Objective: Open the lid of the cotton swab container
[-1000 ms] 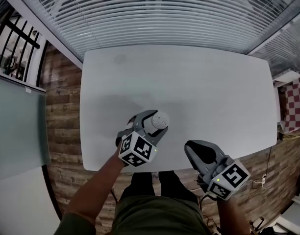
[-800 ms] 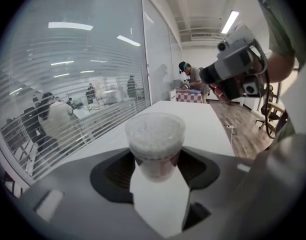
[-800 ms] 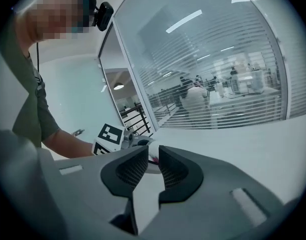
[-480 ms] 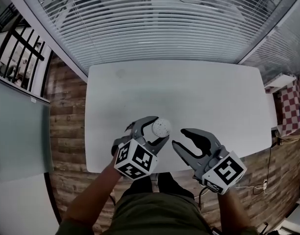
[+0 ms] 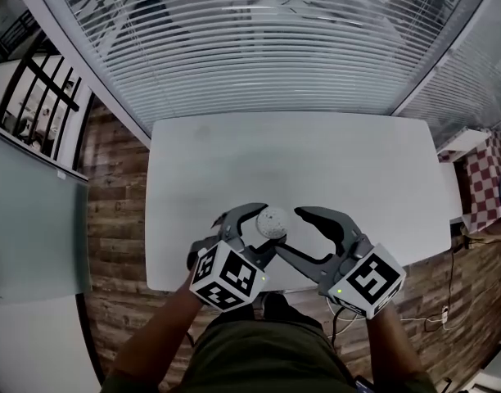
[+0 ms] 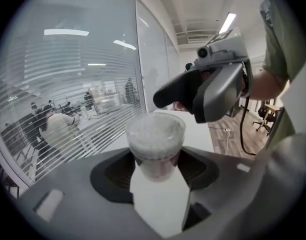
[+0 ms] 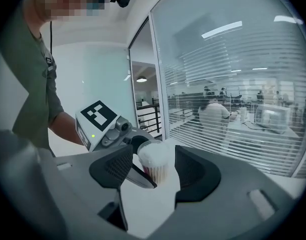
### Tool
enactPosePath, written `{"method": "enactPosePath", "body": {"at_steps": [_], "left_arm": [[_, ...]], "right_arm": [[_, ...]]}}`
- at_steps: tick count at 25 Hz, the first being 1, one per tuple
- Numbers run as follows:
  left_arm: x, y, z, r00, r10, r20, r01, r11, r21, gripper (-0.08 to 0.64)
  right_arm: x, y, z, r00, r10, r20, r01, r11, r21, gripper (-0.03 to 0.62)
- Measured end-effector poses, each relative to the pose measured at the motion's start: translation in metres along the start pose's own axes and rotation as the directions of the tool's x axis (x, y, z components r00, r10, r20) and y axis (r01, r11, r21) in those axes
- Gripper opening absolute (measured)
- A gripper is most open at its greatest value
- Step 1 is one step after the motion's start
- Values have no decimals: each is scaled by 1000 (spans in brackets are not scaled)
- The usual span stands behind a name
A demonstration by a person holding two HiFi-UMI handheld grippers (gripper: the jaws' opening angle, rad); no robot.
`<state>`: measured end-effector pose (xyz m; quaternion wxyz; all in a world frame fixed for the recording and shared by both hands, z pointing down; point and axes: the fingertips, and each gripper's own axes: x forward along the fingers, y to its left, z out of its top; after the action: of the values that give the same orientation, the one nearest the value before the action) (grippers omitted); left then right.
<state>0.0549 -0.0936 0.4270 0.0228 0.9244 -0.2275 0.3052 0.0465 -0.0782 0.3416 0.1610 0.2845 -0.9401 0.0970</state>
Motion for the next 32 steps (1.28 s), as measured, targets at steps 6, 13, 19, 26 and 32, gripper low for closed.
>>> {"method": "enactPosePath", "body": {"at_steps": [6, 13, 19, 26, 32], "left_arm": [[3, -2, 3, 1000, -2, -18, 2, 1000, 4, 268], [2, -6, 5, 999, -3, -32, 3, 1000, 24, 268], [2, -7, 4, 999, -12, -30, 13, 1000, 19, 268], [1, -12, 3, 999, -24, -35, 25, 999, 23, 268], [2, -12, 0, 999, -33, -40, 34, 999, 20, 268]], "right_arm": [[6, 2, 2, 998, 45, -52, -48, 997, -54, 273], [16, 6, -1, 989, 73, -129, -85, 992, -93, 275], [28, 7, -7, 985, 88, -147, -100, 992, -77, 284], [36, 10, -7, 983, 113, -146, -122, 991, -51, 284], [42, 9, -13, 983, 108, -148, -115, 992, -42, 282]]}}
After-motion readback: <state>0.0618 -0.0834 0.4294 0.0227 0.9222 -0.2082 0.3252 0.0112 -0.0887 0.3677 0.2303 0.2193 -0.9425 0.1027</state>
